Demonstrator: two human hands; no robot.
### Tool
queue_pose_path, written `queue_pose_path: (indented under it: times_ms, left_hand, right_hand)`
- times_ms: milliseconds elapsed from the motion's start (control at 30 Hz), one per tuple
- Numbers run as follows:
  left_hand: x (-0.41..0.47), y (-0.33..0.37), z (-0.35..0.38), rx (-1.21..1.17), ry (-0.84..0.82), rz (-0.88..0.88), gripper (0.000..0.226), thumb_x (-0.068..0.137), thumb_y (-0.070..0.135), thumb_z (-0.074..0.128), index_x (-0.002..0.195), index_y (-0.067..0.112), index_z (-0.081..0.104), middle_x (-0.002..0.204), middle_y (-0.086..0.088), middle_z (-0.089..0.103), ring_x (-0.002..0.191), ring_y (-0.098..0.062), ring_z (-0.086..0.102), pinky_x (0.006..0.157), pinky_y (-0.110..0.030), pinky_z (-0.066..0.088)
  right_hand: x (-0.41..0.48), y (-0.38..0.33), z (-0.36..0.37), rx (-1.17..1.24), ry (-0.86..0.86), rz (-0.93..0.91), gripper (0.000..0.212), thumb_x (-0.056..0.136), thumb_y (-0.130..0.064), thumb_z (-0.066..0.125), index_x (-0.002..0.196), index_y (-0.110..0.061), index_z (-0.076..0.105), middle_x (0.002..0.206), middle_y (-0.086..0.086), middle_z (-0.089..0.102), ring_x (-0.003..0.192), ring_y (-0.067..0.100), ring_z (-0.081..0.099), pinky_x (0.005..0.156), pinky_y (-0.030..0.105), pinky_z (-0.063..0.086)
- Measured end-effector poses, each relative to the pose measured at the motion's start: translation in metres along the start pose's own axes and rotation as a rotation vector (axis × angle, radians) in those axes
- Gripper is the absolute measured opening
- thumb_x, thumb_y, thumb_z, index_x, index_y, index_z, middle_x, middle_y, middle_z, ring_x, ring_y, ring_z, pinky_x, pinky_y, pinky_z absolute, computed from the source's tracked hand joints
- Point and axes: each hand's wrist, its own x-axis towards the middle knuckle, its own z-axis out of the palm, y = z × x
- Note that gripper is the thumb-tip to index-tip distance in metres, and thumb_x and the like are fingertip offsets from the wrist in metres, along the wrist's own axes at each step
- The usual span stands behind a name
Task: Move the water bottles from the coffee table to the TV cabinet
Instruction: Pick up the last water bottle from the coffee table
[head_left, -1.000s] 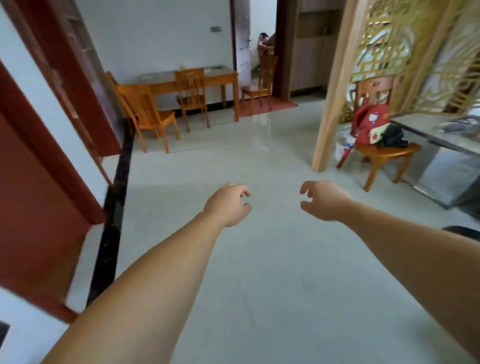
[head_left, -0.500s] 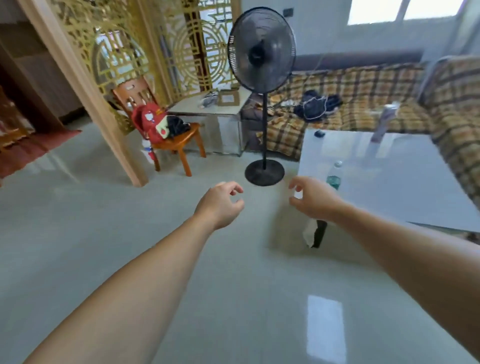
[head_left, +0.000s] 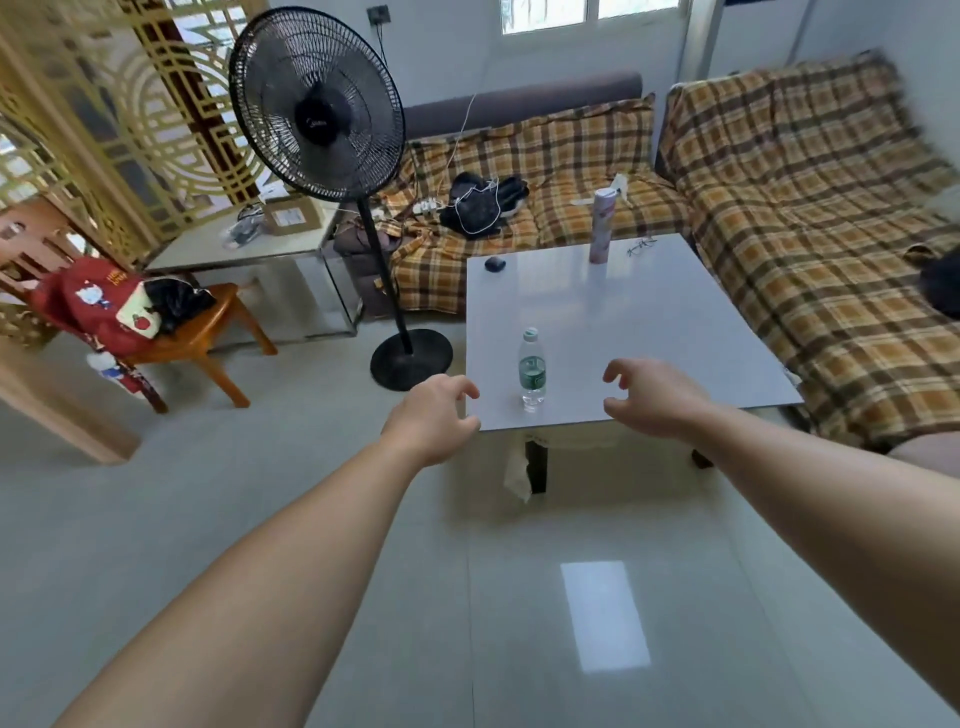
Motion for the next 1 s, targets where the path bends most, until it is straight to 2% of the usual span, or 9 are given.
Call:
queue_pose_path:
  times_ms: [167, 500, 667, 767, 900, 1000]
  left_hand:
    - [0.045, -0.006, 0.001, -0.004, -0.008, 0.011, 0.034, 0.082, 0.032, 0.055, 0.116, 0.03, 0.056, 0.118, 0.003, 0.056, 0.108, -0.017, 0.053, 0.086, -0.037, 0.048]
    - [0.175, -0.06, 0.001, -0.075, -0.053, 0.018, 0.034, 0.083, 0.032, 0.053, 0.116, 0.029, 0.057, 0.118, 0.002, 0.056, 0.104, -0.017, 0.055, 0.08, -0.033, 0.048]
    - [0.226, -0.072, 0.007, -0.218, -0.08, -0.044, 0.032, 0.082, 0.032, 0.056, 0.113, 0.028, 0.059, 0.117, 0.002, 0.058, 0.101, -0.018, 0.056, 0.087, -0.04, 0.051]
    - [0.248, -0.078, 0.016, -0.191, -0.143, -0.033, 0.033, 0.082, 0.032, 0.055, 0.114, 0.028, 0.058, 0.119, 0.001, 0.057, 0.105, -0.019, 0.055, 0.088, -0.041, 0.05]
    - [0.271, -0.084, 0.029, -0.168, -0.191, -0.036, 0.033, 0.083, 0.031, 0.055, 0.115, 0.028, 0.057, 0.12, 0.001, 0.055, 0.105, -0.018, 0.054, 0.089, -0.041, 0.049]
    - [0.286, -0.083, 0.041, -0.237, -0.188, -0.058, 0.03, 0.082, 0.03, 0.055, 0.112, 0.029, 0.058, 0.115, 0.004, 0.055, 0.101, -0.015, 0.053, 0.083, -0.033, 0.048]
  right_hand:
    - [0.044, -0.005, 0.001, -0.037, -0.009, -0.016, 0.041, 0.085, -0.033, 0.055, 0.126, -0.026, 0.054, 0.127, 0.001, 0.058, 0.111, 0.024, 0.056, 0.09, 0.04, 0.049]
    - [0.175, -0.049, 0.022, -0.102, -0.044, -0.022, 0.041, 0.086, -0.035, 0.056, 0.126, -0.026, 0.053, 0.128, 0.003, 0.057, 0.112, 0.025, 0.056, 0.091, 0.04, 0.048]
    - [0.226, -0.055, 0.041, -0.085, -0.073, 0.036, 0.04, 0.085, -0.037, 0.055, 0.124, -0.029, 0.053, 0.129, 0.001, 0.057, 0.11, 0.025, 0.057, 0.086, 0.037, 0.048]
    - [0.248, -0.051, 0.052, -0.064, -0.095, 0.059, 0.04, 0.085, -0.036, 0.056, 0.123, -0.028, 0.054, 0.127, 0.002, 0.057, 0.11, 0.025, 0.057, 0.085, 0.036, 0.048]
    - [0.276, -0.045, 0.063, 0.003, -0.103, 0.09, 0.039, 0.085, -0.034, 0.058, 0.123, -0.026, 0.055, 0.124, 0.003, 0.059, 0.105, 0.025, 0.058, 0.086, 0.038, 0.05]
    - [0.286, -0.042, 0.082, 0.14, -0.086, 0.037, 0.036, 0.083, -0.033, 0.06, 0.118, -0.026, 0.059, 0.119, 0.0, 0.06, 0.089, 0.017, 0.056, 0.078, 0.032, 0.047]
